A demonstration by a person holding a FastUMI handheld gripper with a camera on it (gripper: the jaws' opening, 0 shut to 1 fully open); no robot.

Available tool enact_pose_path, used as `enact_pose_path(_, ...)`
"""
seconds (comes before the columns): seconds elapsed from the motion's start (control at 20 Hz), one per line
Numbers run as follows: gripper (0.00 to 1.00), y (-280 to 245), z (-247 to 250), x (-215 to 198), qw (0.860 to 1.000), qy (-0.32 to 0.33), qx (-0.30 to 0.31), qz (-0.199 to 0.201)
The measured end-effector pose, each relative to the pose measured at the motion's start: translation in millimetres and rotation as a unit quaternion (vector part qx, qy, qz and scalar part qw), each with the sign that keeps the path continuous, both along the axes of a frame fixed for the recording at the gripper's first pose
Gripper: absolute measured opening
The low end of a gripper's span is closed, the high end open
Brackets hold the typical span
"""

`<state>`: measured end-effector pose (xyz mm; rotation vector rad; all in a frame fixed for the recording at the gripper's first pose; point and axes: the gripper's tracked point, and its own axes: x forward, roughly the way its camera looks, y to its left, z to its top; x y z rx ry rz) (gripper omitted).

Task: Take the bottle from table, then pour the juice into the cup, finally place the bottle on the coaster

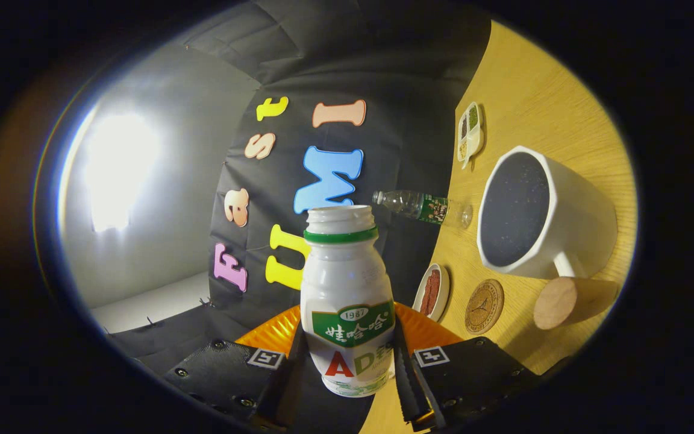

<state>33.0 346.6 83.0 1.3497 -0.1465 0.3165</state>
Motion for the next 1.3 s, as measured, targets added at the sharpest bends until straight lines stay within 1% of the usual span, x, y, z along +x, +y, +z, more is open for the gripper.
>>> enact_pose_path(0.55,0.64,-1.2,2.8,-0.5,0.996,0.006,0.085,0.018)
enact_pose_path(1.0,0.63,-4.1,4.2,-2.7,0.991,0.008,0.134,0.022)
enact_pose_path(1.3,0.63,-7.9,10.6,0.1,0.986,-0.002,0.163,0.024)
